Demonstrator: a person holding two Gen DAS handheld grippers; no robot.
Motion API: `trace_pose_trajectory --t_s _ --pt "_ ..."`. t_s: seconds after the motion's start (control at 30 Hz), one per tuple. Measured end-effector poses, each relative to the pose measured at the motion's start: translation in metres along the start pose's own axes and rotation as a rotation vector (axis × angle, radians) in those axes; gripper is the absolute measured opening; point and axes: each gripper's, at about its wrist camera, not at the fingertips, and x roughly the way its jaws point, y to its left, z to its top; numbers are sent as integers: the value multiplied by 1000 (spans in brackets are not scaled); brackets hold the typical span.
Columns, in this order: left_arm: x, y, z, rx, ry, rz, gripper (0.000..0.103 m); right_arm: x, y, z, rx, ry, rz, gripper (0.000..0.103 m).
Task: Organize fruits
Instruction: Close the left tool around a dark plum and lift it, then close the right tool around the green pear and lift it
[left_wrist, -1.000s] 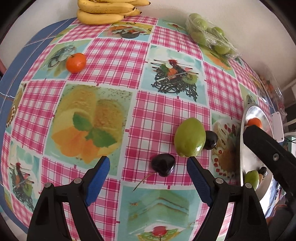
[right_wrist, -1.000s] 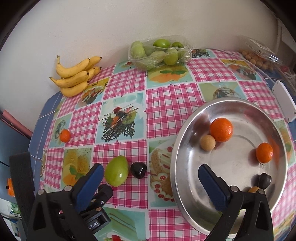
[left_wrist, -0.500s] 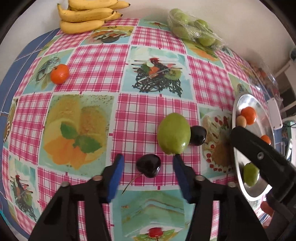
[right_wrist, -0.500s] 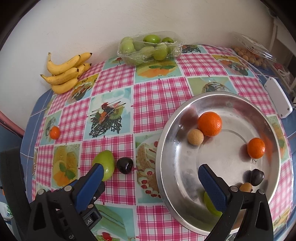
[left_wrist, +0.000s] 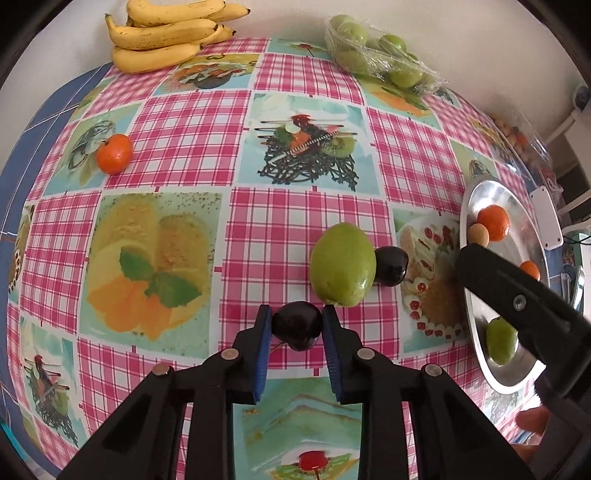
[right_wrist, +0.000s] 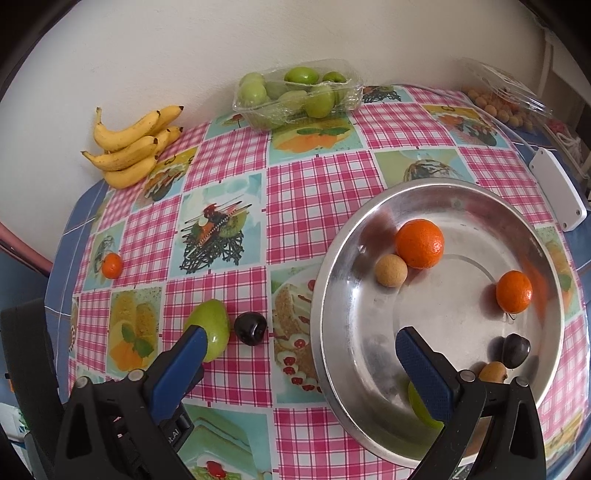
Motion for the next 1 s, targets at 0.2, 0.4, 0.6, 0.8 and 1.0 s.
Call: trace_pose_trajectory --t_s 0.2,0.4,0.6,0.8,1.0 --pt "-13 25 2 -100 -28 -4 28 -1 9 0 -41 -17 18 103" --pt "-28 71 2 -254 -60 -24 28 0 29 -2 -114 -34 64 103" --pt "-40 93 5 -321 -99 11 28 10 42 -5 -144 0 77 103" --pt "-46 95 8 -327 -115 -9 28 10 44 -1 -114 -23 92 102" --pt "-47 95 9 -334 -113 -28 28 14 62 -1 -163 -32 80 81"
